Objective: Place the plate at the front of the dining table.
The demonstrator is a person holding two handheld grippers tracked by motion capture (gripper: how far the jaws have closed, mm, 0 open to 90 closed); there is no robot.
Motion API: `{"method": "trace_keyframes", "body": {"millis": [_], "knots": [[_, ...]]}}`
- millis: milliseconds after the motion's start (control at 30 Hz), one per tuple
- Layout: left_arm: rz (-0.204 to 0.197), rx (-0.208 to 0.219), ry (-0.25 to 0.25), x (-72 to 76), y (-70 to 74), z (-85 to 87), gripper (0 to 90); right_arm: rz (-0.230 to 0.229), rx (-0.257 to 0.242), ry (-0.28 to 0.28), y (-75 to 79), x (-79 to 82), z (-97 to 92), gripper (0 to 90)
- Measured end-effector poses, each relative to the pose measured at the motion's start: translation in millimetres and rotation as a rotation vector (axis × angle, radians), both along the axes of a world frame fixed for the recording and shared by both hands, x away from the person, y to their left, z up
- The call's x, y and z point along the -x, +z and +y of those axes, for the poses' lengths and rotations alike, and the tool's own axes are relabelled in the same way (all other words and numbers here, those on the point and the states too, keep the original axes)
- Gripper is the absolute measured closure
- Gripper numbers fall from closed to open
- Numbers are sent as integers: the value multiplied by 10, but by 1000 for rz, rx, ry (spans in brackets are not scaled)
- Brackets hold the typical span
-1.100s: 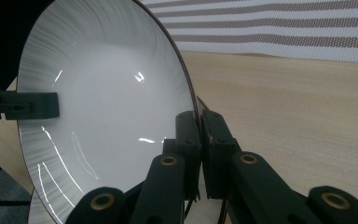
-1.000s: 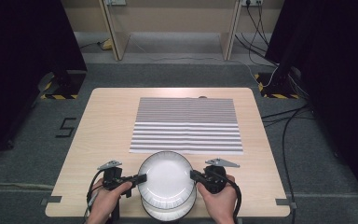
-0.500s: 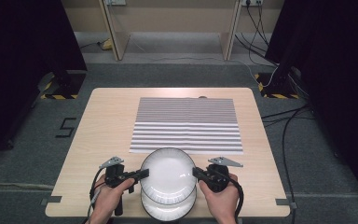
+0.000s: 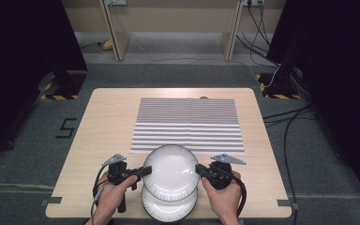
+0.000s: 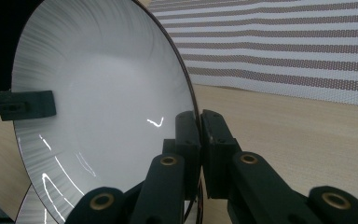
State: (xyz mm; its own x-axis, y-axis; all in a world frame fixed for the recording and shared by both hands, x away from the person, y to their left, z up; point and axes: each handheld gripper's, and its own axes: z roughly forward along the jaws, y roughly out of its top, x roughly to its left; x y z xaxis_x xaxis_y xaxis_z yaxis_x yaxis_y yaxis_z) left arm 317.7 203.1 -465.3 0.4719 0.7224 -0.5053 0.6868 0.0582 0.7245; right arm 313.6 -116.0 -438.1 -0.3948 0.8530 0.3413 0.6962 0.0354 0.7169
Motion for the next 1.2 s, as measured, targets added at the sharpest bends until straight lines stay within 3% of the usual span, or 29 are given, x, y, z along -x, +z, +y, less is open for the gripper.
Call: {"method": "trace_keyframes", "body": {"millis": [1200], "knots": [[-40,-10,-5,-97,77,-80,825,-17,-9,-32,70,-47,-61,863]]}}
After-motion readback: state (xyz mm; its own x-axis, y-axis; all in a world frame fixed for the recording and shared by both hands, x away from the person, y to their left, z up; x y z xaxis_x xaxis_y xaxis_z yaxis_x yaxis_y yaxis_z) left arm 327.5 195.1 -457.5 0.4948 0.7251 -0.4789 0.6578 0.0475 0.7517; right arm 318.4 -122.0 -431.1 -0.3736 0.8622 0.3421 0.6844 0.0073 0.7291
